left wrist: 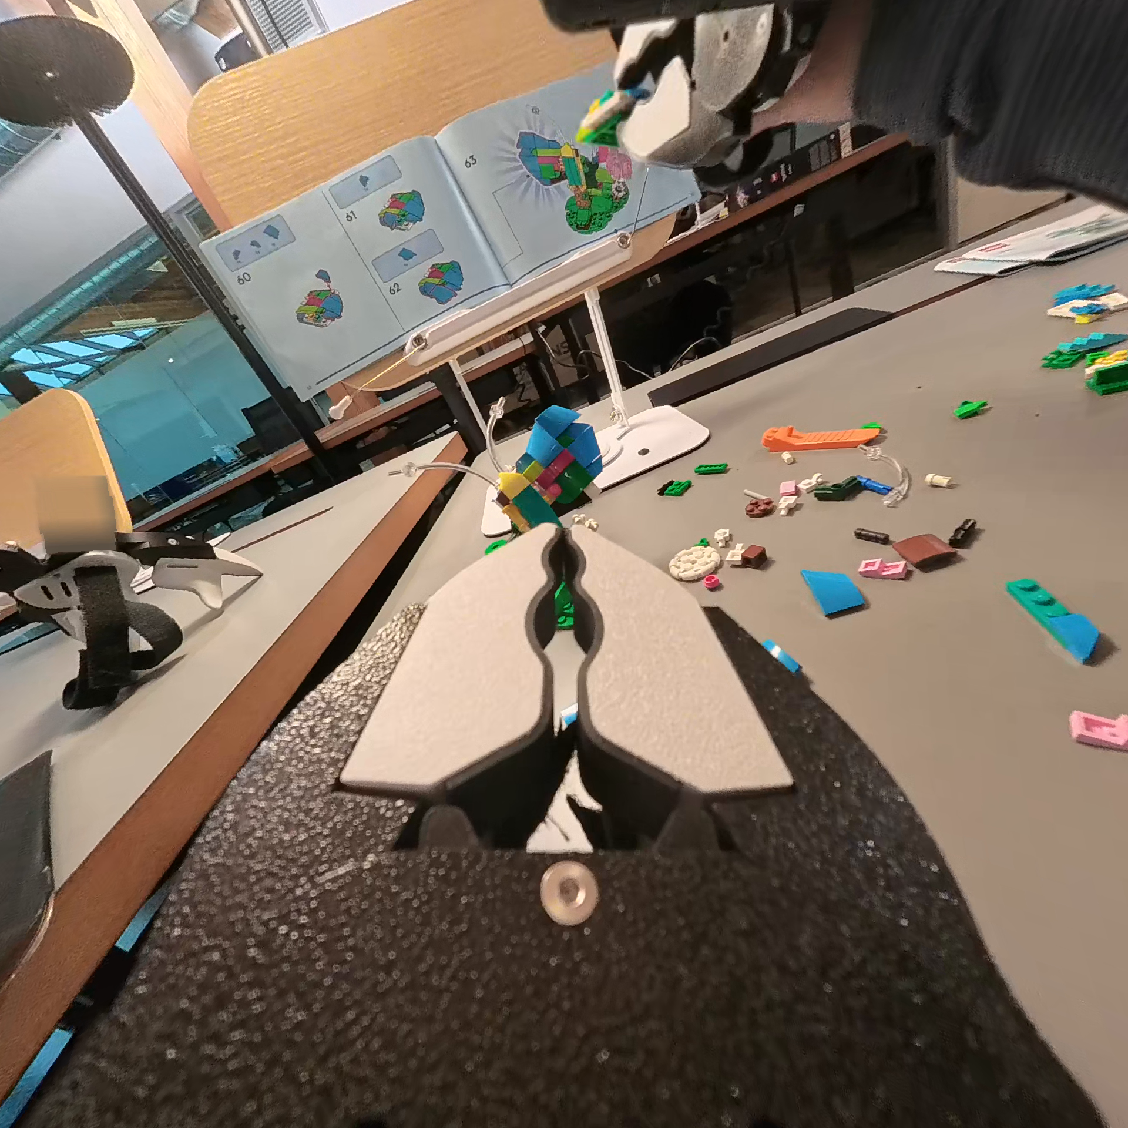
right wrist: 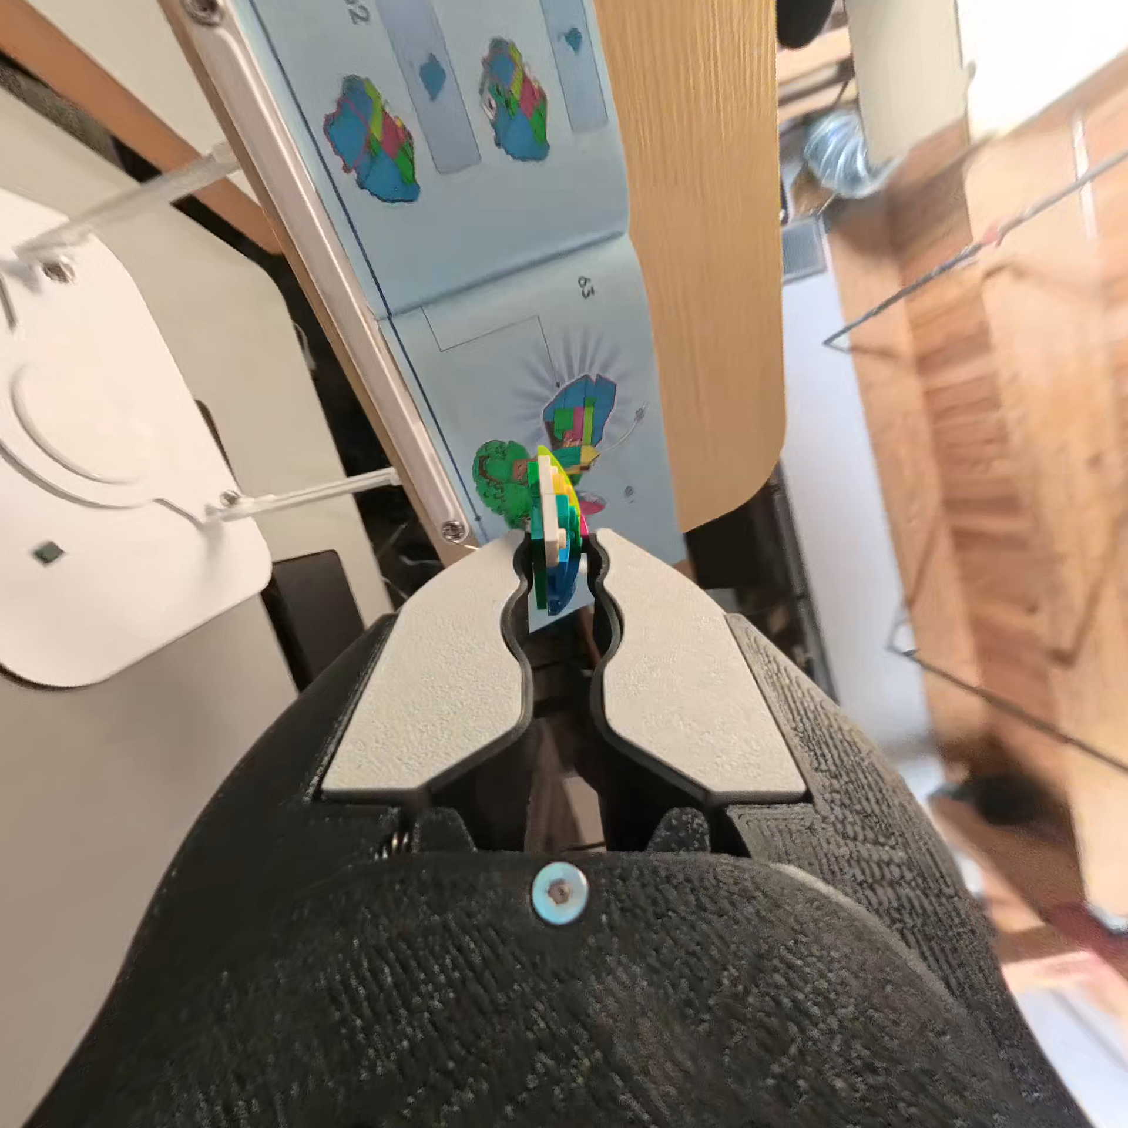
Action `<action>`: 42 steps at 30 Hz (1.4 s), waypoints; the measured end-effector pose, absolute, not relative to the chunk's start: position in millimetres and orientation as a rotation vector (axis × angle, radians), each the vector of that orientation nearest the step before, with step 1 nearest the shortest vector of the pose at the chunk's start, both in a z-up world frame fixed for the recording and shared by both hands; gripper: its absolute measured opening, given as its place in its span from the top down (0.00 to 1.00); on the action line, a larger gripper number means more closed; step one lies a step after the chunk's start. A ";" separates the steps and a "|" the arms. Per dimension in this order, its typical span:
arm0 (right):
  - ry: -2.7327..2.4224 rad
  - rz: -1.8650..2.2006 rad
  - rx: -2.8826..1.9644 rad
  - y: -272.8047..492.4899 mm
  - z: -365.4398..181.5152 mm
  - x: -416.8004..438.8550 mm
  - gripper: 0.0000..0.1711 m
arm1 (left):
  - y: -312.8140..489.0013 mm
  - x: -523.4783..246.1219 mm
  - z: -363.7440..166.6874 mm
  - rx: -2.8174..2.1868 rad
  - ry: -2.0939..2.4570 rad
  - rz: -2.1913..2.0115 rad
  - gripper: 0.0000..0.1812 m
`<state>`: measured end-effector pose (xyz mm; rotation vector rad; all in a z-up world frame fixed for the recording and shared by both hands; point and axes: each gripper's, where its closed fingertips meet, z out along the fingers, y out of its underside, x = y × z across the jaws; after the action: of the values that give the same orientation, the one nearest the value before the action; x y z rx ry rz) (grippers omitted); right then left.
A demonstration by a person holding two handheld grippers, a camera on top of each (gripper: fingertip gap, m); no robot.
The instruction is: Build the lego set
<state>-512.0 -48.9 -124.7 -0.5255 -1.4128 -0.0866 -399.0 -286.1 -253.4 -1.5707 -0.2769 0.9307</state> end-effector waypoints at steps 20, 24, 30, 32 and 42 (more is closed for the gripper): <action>-1.530 0.239 -0.470 -85.3 -230.9 -363.4 0.92 | -282.5 -396.4 -258.2 -1.608 -0.238 0.947 1.00; -1.369 0.320 -0.462 -94.2 -229.4 -362.7 0.92 | -282.7 -395.6 -258.6 -1.610 -0.232 0.956 1.00; -1.330 0.330 -0.356 -108.4 -245.4 -355.7 0.92 | -282.3 -395.1 -258.8 -1.612 -0.227 0.959 1.00; -1.355 0.309 -0.336 -108.9 -252.1 -358.8 0.92 | -282.1 -395.0 -258.9 -1.612 -0.225 0.960 1.00; -1.385 0.354 -0.329 -112.5 -256.7 -360.7 0.92 | -282.2 -395.3 -257.8 -1.605 -0.228 0.959 1.00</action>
<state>-360.7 -112.5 -256.7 -0.3289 -1.3846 0.3536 -395.3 -282.2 -257.8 -1.6046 -0.2283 0.9589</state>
